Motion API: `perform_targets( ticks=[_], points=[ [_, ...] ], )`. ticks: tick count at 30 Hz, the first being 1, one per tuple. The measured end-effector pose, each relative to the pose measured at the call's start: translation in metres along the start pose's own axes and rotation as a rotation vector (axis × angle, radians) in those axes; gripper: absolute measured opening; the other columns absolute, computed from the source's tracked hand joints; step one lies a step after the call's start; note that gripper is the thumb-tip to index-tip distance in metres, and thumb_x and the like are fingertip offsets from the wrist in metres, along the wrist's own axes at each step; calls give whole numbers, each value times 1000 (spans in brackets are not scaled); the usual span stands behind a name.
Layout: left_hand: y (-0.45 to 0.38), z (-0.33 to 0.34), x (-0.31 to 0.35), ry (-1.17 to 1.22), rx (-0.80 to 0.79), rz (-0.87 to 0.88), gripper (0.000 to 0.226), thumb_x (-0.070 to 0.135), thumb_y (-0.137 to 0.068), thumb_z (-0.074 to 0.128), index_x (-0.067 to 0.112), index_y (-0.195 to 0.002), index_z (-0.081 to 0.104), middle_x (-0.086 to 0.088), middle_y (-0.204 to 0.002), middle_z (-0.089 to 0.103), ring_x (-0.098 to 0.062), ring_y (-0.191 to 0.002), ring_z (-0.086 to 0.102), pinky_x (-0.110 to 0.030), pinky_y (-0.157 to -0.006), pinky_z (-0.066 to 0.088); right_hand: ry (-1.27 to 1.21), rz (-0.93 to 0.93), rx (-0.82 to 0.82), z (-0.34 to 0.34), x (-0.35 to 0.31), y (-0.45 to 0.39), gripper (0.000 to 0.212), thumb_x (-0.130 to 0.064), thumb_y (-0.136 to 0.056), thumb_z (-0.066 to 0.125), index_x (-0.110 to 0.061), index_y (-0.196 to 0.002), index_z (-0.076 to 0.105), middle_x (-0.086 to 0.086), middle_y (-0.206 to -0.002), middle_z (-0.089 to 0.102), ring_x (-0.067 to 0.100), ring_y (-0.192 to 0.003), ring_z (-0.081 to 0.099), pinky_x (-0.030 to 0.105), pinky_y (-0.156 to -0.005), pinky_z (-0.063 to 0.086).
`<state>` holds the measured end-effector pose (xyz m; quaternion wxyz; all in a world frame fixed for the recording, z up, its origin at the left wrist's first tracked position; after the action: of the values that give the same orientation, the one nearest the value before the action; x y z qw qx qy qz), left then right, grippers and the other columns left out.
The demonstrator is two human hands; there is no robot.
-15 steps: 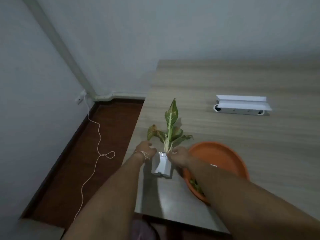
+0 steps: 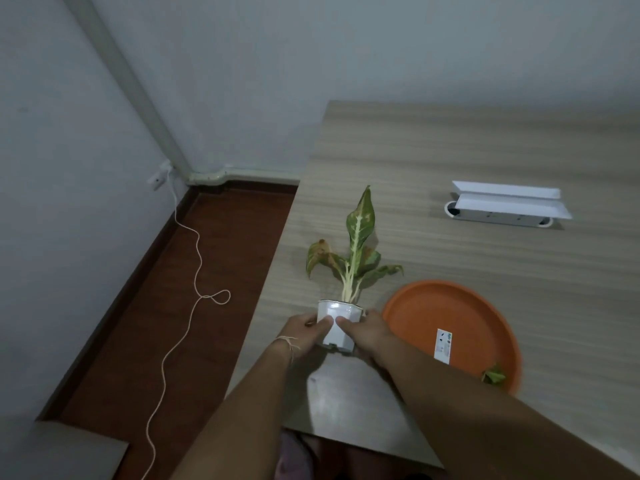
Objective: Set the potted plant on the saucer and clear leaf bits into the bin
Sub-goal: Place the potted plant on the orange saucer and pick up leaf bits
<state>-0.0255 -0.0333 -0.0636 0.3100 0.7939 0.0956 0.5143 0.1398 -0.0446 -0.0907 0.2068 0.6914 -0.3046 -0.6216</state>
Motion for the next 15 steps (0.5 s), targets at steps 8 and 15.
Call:
perform_targets(
  ticks=[8,15],
  points=[
    [-3,19,28,-52,24,94,31,41,-82,63,18,-101,70,0,-94,75,-16,-86,71,-41,-83,59,-141,16,-78,-26,-13,11,23,-20,-84,73,-11,-104,66,18,-97,73,36,-89,71,57,-77,59],
    [-13,53,73,1,23,229,34,26,-82,68,15,-115,65,-4,-108,73,-16,-96,69,-39,-87,58,-143,-173,-24,-84,-36,17,32,-14,-81,76,-11,-111,65,5,-98,73,22,-89,70,38,-75,61]
  ],
)
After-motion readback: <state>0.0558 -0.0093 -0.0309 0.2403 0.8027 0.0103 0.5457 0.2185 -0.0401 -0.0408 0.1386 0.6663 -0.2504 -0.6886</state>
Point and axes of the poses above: each hand's wrist, its own y-axis away from the middle knuckle, its own z-axis out of the palm, x = y × z, the point moved 1 cm from there along -y, towards the middle knuckle
